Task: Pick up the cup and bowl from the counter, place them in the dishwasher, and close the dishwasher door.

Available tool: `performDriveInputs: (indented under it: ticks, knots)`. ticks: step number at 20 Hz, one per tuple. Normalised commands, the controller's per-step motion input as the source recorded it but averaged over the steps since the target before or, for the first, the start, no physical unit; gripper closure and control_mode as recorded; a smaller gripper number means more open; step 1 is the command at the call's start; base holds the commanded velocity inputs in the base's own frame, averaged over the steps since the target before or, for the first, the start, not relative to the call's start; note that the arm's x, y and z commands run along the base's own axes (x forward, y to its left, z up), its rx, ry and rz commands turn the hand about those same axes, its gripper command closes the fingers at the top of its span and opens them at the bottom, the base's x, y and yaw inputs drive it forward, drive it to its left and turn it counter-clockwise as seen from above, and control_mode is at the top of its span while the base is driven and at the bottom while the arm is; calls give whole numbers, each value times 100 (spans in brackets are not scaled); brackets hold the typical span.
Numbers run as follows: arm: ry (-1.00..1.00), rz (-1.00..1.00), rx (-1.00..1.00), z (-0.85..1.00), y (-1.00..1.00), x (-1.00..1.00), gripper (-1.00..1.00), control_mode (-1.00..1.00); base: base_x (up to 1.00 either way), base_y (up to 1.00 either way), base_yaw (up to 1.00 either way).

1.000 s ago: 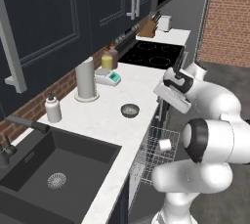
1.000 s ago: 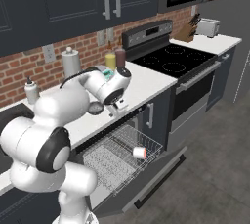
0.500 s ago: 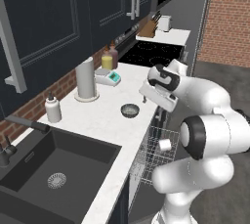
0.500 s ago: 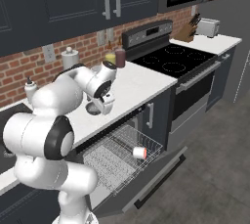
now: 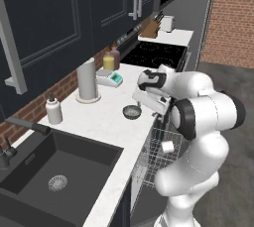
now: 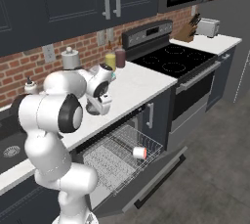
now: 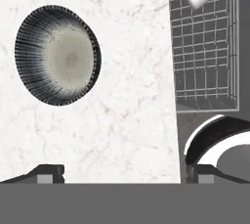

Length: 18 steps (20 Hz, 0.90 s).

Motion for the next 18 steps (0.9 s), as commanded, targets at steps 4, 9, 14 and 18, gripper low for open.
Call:
performDriveInputs:
  ticks: [4, 9, 14, 18]
  knots:
    - [10, 0, -6, -39, 0, 55, -100, -100, 0, 0, 0]
    - [2, 0, -5, -35, 0, 63, -100, -100, 0, 0, 0]
    - [0, 0, -5, -38, 0, 57, -100, -100, 0, 0, 0]
    - [0, 0, -6, -41, 3, 44, -100, -100, 0, 0, 0]
